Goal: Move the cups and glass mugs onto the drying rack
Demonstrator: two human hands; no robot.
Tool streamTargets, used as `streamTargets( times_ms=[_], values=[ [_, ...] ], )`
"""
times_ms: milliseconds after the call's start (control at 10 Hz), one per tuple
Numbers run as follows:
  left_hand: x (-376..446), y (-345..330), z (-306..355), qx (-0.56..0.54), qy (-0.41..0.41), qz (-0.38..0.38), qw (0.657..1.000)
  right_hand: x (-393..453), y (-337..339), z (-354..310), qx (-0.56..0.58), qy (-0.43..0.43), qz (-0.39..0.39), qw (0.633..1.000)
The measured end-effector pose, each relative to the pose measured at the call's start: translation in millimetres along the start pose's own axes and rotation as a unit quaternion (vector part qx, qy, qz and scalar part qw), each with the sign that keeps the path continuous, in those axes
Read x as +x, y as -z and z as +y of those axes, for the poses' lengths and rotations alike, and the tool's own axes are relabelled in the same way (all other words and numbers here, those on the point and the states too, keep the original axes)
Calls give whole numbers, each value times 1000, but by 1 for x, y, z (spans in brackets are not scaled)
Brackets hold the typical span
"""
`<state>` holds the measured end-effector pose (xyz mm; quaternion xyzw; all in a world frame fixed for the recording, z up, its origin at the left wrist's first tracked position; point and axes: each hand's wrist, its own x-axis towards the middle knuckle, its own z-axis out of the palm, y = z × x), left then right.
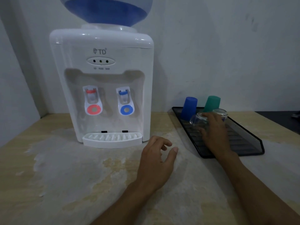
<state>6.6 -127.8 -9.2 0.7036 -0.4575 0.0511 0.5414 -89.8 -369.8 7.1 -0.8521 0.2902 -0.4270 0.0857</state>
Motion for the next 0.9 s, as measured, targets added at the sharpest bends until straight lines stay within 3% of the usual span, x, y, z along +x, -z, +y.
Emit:
streamTargets(
  times_ms=[200, 600, 900],
  values=[
    [0, 1, 1, 1, 1, -4, 1000, -5, 1, -4, 34, -23, 20, 999],
    [0, 1, 1, 5, -8, -12, 1000, -2, -7, 1, -2, -16, -79, 997],
    [-1, 0, -1, -3, -6, -14, 1000, 0, -7, -4, 29, -7, -18, 999]
  ],
)
